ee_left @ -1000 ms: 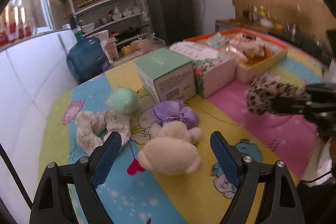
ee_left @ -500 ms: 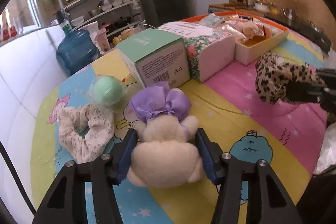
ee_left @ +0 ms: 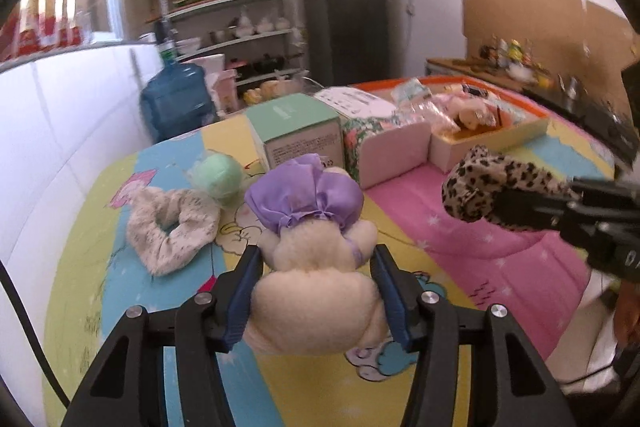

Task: Organize soft objects
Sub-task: 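Carry the bunny and scrunchie over the wooden box and lower them inside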

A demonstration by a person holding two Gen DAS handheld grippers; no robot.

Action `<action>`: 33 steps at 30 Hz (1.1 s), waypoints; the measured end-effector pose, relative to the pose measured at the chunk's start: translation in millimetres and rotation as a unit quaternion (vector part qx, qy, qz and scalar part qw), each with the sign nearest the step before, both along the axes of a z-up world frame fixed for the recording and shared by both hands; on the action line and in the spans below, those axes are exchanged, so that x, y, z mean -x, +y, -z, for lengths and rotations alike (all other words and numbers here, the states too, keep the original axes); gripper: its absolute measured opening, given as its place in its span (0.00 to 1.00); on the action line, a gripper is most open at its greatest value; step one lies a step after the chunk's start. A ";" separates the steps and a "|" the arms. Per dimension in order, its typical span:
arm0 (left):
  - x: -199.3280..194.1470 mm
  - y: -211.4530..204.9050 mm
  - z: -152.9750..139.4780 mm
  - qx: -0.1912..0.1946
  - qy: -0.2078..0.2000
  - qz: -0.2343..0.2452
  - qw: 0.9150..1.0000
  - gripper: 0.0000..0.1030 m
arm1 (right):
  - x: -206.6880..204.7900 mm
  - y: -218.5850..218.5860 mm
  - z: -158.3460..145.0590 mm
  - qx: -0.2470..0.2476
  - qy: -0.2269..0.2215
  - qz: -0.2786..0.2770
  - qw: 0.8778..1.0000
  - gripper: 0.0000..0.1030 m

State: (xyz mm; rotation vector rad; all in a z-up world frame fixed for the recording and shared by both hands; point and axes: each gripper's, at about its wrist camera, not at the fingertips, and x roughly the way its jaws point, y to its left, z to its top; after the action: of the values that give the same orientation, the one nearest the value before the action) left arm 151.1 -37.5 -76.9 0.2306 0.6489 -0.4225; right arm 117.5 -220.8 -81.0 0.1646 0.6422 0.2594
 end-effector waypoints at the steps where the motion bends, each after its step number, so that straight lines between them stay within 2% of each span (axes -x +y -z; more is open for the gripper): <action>1: 3.4 0.9 -2.3 0.005 0.000 -0.015 1.000 0.54 | 0.3 -0.5 -0.9 0.000 -0.001 0.001 1.000 0.20; 7: 18.2 9.7 -15.2 0.029 -0.013 -0.079 0.996 0.54 | 5.7 -0.4 -7.1 -0.001 -0.008 0.001 1.000 0.20; 11: 26.8 10.7 -21.8 0.041 -0.018 -0.103 0.994 0.54 | 10.4 0.0 -10.6 -0.001 -0.014 0.002 1.000 0.20; 21: 39.4 3.9 -40.4 0.088 -0.031 -0.127 0.987 0.54 | 17.0 -11.2 -25.3 -0.005 -0.038 0.009 0.999 0.20; 28: 42.5 -7.5 -62.1 0.113 -0.054 -0.125 0.984 0.54 | 12.5 -29.4 -47.6 0.015 -0.056 0.046 0.997 0.20; 33: 41.7 -12.5 -71.5 0.142 -0.050 -0.132 0.980 0.54 | 10.5 -42.7 -61.7 0.020 -0.059 0.073 0.995 0.20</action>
State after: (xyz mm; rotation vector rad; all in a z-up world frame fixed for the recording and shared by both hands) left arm 109.4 -49.9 -5.5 -0.1059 0.5040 -0.2426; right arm 107.0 -263.5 -19.3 0.1564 0.5155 0.1145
